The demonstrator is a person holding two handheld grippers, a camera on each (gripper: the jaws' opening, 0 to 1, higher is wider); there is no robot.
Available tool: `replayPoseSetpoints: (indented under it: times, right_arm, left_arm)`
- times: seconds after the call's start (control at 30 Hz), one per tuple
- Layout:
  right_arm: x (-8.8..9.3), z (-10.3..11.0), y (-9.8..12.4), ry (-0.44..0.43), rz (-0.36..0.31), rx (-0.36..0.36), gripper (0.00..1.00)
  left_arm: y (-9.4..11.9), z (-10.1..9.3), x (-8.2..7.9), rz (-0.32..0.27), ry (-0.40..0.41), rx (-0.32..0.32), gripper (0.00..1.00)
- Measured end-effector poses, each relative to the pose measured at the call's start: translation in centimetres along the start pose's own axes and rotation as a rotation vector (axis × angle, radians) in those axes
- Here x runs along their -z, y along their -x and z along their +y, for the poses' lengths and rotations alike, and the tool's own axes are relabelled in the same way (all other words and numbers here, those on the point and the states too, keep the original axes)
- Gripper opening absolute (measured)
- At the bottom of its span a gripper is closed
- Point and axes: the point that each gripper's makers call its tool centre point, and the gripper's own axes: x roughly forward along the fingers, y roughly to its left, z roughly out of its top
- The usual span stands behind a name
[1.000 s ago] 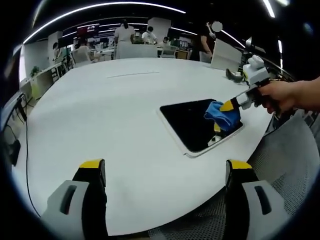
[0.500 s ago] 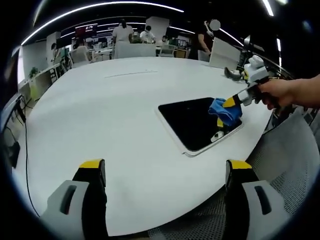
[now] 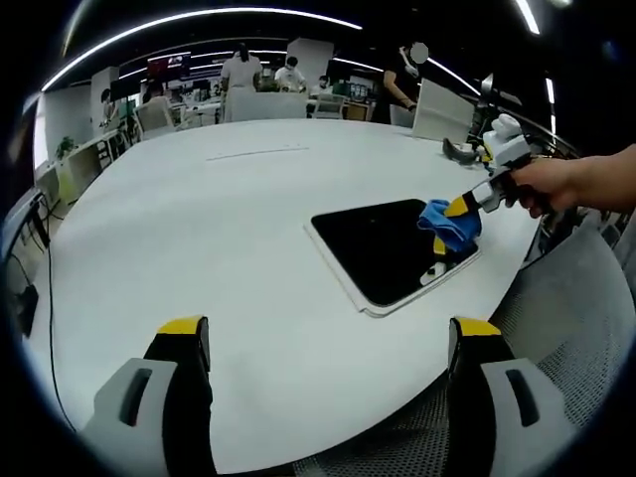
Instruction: Wipe the mirror surface with the cleaning cloth until all visible marks leave the cleaned area.
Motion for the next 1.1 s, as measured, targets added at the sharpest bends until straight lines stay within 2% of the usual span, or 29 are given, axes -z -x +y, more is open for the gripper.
replayPoseSetpoints:
  times: [0.23,0.47,1.1]
  right_arm:
    - [0.0,-0.1,-0.1,0.014,-0.005,0.005,0.02]
    - [0.1,0.2,0.2,0.027,-0.017,0.044,0.02]
    - [2.1,1.0,1.3,-0.010,-0.015,0.050,0.02]
  left_arm:
    - [0.0,0.1,0.0,-0.002,0.011,-0.008,0.99]
    - [-0.1,0.0,0.0,0.004,-0.003,-0.004,0.99]
    - [-0.2,-0.3,0.1,0.006,-0.006,0.009,0.99]
